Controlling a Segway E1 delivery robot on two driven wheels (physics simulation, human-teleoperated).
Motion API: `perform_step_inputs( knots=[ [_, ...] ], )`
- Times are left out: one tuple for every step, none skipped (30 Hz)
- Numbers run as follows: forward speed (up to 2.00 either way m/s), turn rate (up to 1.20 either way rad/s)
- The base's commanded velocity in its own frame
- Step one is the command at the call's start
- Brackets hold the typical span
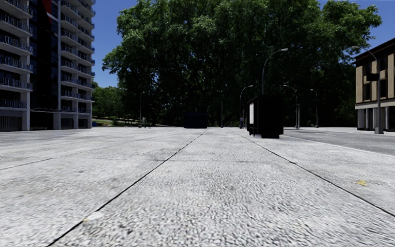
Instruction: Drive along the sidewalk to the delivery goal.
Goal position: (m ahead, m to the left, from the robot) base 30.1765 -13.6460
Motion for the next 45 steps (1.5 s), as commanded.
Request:
perform_step_inputs(
  knots=[
    [2.00,0.00],
    [2.00,0.00],
    [2.00,0.00],
    [2.00,0.00],
    [2.00,0.00],
    [2.00,0.00],
    [2.00,0.00],
    [2.00,0.00],
    [2.00,0.00],
    [2.00,0.00],
    [2.00,-0.02],
    [2.00,-0.13],
    [2.00,-0.13],
    [2.00,-0.16],
    [2.00,-0.16],
    [2.00,-0.13],
    [2.00,0.00],
    [2.00,0.00],
    [2.00,0.00],
    [2.00,0.00],
    [2.00,0.00],
    [2.00,0.00],
    [2.00,0.00],
    [2.00,0.00],
    [2.00,0.00],
    [2.00,0.00],
    [2.00,0.00],
    [2.00,0.00],
    [2.00,0.00],
    [2.00,0.00],
    [2.00,-0.04],
    [2.00,-0.13],
    [2.00,-0.16],
    [2.00,-0.16],
    [2.00,-0.16],
    [2.00,-0.16],
    [2.00,-0.16],
    [2.00,-0.16],
    [2.00,-0.03],
    [2.00,0.00],
    [2.00,0.00],
    [2.00,0.00],
    [2.00,0.00],
    [2.00,0.00],
    [2.00,0.00]
  ],
)
